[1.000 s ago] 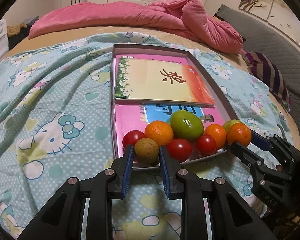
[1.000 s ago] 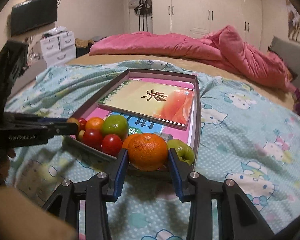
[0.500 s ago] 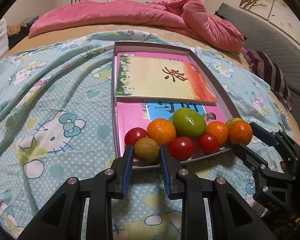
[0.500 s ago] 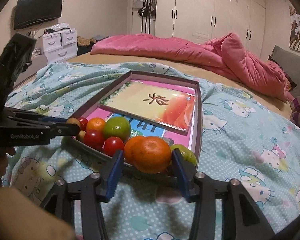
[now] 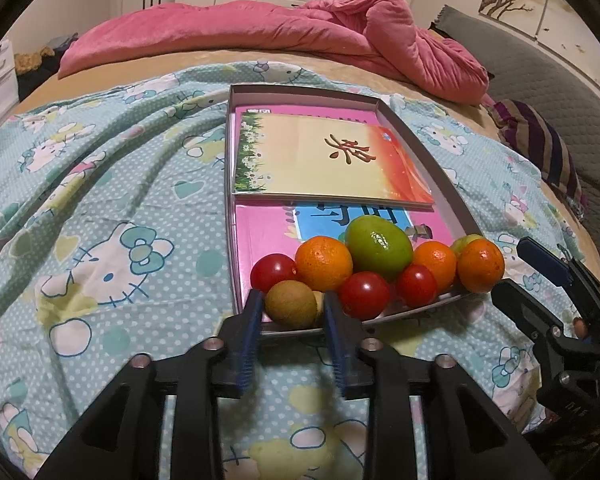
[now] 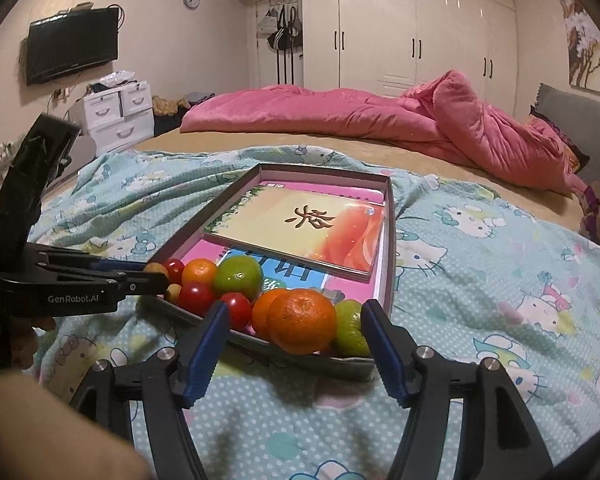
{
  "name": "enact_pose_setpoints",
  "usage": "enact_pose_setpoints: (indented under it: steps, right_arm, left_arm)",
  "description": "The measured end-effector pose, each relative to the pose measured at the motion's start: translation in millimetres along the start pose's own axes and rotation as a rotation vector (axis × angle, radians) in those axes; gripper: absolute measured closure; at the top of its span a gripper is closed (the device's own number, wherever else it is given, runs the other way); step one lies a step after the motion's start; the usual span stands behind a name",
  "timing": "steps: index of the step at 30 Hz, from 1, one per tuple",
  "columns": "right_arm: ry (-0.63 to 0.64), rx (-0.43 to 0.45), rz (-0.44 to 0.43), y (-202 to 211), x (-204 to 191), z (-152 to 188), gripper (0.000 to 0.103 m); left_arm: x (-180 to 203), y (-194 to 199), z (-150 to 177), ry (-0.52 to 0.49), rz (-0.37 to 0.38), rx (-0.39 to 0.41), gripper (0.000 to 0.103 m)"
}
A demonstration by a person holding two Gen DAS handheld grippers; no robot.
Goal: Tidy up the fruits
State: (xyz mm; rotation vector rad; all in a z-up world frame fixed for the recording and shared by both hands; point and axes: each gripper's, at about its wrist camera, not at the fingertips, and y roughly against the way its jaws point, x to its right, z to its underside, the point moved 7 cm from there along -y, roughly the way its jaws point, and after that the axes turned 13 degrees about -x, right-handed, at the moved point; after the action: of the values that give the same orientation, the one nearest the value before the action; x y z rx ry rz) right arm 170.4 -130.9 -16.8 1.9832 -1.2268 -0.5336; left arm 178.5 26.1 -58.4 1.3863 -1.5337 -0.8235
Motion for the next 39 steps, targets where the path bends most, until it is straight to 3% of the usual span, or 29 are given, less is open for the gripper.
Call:
enact_pose_setpoints:
  steps: [8, 10, 14, 18, 21, 28, 34, 39]
  right_arm:
    - [-0.055, 0.032, -0.010, 13, 5, -1, 0.023]
    - [-0.063, 0.037, -0.003, 15, 6, -1, 0.019]
    - [-0.083, 0.047, 0.001, 21, 6, 1, 0.016]
    - [-0.087, 0.061, 0.012, 27, 3, 3, 0.009]
    - [-0.076, 0.068, 0.012, 31, -5, 5, 0.006]
    - [-0.038, 0.065, 0.038, 40, -26, 20, 0.001]
    - [-0.101, 0.011, 0.019, 47, -31, 53, 0.001]
    - [-0.115, 0.003, 0.041, 50, -26, 61, 0.001]
  left_arm:
    - [3, 4, 2, -0.006, 0.004, 0.012, 0.057]
    - [4, 8, 2, -0.008, 0.009, 0.021, 0.047]
    - [5, 15, 5, -0.004, 0.017, 0.037, 0.043]
    - [2, 26, 14, 0.022, 0.024, 0.057, 0.030]
    - [1, 31, 21, 0.047, 0.037, 0.061, 0.029]
    - [-2, 60, 39, 0.091, -0.020, 0.153, 0.025]
    - [4, 61, 71, 0.113, -0.034, 0.128, 0.025]
    - [15, 48, 92, 0.086, -0.032, 0.073, 0.024]
